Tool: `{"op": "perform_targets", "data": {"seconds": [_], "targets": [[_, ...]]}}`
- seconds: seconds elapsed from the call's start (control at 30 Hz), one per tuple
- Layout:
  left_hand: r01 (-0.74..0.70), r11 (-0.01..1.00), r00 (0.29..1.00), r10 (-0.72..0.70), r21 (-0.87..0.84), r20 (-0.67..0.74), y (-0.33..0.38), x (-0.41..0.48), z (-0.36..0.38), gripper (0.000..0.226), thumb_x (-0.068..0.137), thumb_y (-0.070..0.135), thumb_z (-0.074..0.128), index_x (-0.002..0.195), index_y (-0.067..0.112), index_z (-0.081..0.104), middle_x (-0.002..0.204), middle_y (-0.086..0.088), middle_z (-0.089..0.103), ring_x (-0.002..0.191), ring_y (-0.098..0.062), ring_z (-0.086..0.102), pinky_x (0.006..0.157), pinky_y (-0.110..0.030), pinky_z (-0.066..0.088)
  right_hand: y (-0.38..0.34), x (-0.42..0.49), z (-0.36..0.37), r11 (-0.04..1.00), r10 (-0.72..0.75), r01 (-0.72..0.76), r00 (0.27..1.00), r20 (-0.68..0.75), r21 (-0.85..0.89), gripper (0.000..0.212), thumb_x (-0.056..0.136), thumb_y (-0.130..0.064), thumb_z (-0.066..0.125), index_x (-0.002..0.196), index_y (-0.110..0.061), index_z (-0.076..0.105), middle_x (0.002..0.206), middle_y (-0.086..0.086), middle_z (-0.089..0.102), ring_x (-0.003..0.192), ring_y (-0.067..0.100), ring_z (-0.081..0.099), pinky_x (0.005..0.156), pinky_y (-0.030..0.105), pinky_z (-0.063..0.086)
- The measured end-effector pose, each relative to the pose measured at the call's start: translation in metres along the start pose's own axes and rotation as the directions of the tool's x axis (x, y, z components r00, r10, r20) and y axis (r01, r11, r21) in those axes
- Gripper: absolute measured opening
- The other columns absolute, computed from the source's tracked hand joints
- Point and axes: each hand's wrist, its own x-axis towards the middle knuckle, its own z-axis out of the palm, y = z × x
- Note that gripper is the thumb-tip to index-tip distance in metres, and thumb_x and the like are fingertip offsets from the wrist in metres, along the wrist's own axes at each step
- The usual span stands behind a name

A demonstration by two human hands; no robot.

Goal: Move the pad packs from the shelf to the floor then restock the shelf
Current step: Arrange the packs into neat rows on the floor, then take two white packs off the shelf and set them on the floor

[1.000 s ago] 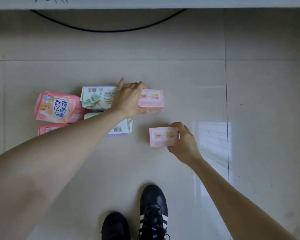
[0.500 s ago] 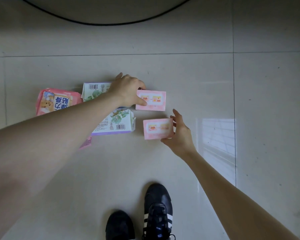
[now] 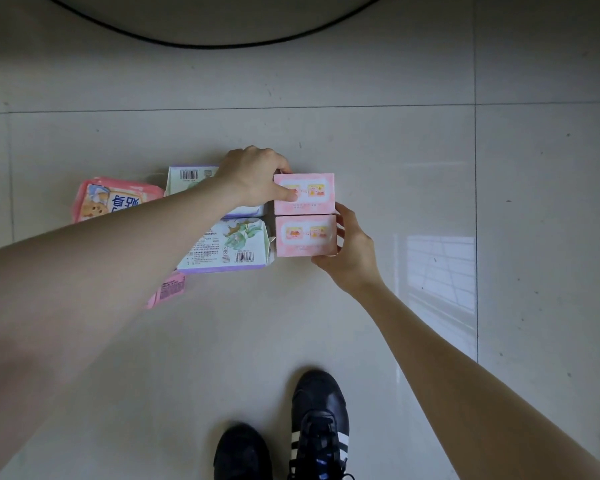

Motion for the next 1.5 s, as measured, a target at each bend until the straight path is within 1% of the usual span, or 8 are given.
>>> {"op": "perform_targets", "data": {"seconds": [0.23, 0.37, 0.5, 0.63, 0.83, 1.13, 1.4, 1.5], "targets": [[-0.019, 0.998, 1.0, 0.02, 0.066, -0.021, 0.0, -0.003, 0.004, 0.046, 0.084, 0.052, 0.064, 0.121, 0.025, 0.062, 0.119, -0.003, 0.065, 0.116, -0.029, 0.051, 0.104, -0.044, 0.03, 0.002, -0.004, 0.0, 0.996, -0.016, 0.013, 0.999, -0.034, -0.088, 0.076, 0.074, -0.011, 0.075, 0.139, -0.019, 0.037, 0.125, 0.001, 0.06, 0.113, 0.021, 0.057, 0.088, 0.042, 0.052], [-0.014, 0.998, 0.999, 0.017, 0.055, -0.046, -0.001, -0.016, 0.005, 0.062, 0.086, 0.052, 0.06, 0.138, 0.021, 0.048, 0.139, -0.007, 0.05, 0.131, -0.03, 0.038, 0.114, -0.053, 0.017, -0.002, -0.012, -0.004, 0.98, -0.006, -0.002, 0.999, -0.039, -0.197, 0.078, 0.075, -0.013, 0.071, 0.143, -0.022, 0.032, 0.133, -0.001, 0.055, 0.117, 0.022, 0.054, 0.087, 0.04, 0.051], [-0.02, 0.999, 0.991, 0.024, 0.033, -0.131, -0.001, -0.043, 0.006, 0.065, 0.092, 0.049, 0.053, 0.147, 0.021, 0.034, 0.153, -0.006, 0.033, 0.142, -0.027, 0.025, 0.117, -0.054, 0.012, -0.011, -0.033, -0.012, 0.952, -0.023, 0.013, 0.999, -0.027, -0.307, 0.079, 0.08, -0.021, 0.068, 0.147, -0.019, 0.026, 0.145, -0.002, 0.044, 0.129, 0.023, 0.044, 0.095, 0.041, 0.046], [-0.015, 0.994, 0.985, 0.033, 0.105, -0.171, 0.003, -0.084, 0.004, 0.063, 0.095, 0.045, 0.048, 0.149, 0.018, 0.029, 0.158, -0.007, 0.024, 0.146, -0.026, 0.019, 0.117, -0.051, 0.013, -0.028, -0.063, -0.019, 0.865, -0.07, 0.053, 0.997, -0.015, -0.499, 0.074, 0.087, -0.035, 0.059, 0.149, -0.015, 0.024, 0.153, 0.001, 0.034, 0.135, 0.024, 0.036, 0.106, 0.041, 0.033], [0.038, 0.986, 0.995, -0.023, 0.16, -0.1, 0.022, -0.162, -0.011, 0.064, 0.096, 0.045, 0.043, 0.152, 0.021, 0.022, 0.161, -0.005, 0.017, 0.148, -0.024, 0.012, 0.117, -0.051, 0.009, -0.068, -0.114, -0.038, 0.716, -0.121, 0.092, 0.993, 0.007, -0.692, 0.065, 0.095, -0.045, 0.04, 0.15, -0.015, 0.022, 0.156, 0.008, 0.029, 0.143, 0.026, 0.026, 0.114, 0.047, 0.02], [0.111, 0.973, 0.992, -0.096, 0.204, -0.08, 0.075, -0.285, -0.091, 0.063, 0.097, 0.05, 0.033, 0.153, 0.025, 0.017, 0.162, -0.001, 0.011, 0.149, -0.02, 0.005, 0.117, -0.052, -0.002, -0.166, -0.193, -0.096, 0.538, -0.184, 0.141, 0.982, 0.047, -0.831, 0.064, 0.096, -0.048, 0.027, 0.15, -0.014, 0.02, 0.156, 0.01, 0.027, 0.144, 0.027, 0.021, 0.114, 0.054, 0.004], [0.133, 0.967, 0.97, -0.082, 0.218, -0.229, 0.106, -0.377, -0.191, 0.059, 0.097, 0.048, 0.036, 0.15, 0.025, 0.023, 0.16, -0.001, 0.018, 0.149, -0.02, 0.008, 0.116, -0.053, 0.007, -0.264, -0.279, -0.137, 0.528, -0.291, 0.121, 0.956, -0.045, -0.841, 0.065, 0.097, -0.049, 0.026, 0.151, -0.013, 0.021, 0.154, 0.008, 0.031, 0.144, 0.024, 0.024, 0.115, 0.053, 0.006], [0.121, 0.972, 0.96, -0.064, 0.199, -0.273, 0.122, -0.421, -0.227, 0.059, 0.097, 0.048, 0.037, 0.15, 0.026, 0.023, 0.16, -0.001, 0.017, 0.149, -0.019, 0.007, 0.115, -0.053, 0.003, -0.299, -0.322, -0.151, 0.537, -0.354, 0.114, 0.93, -0.101, -0.836, 0.065, 0.096, -0.049, 0.028, 0.149, -0.013, 0.024, 0.153, 0.007, 0.035, 0.143, 0.024, 0.027, 0.115, 0.053, 0.008]]}}
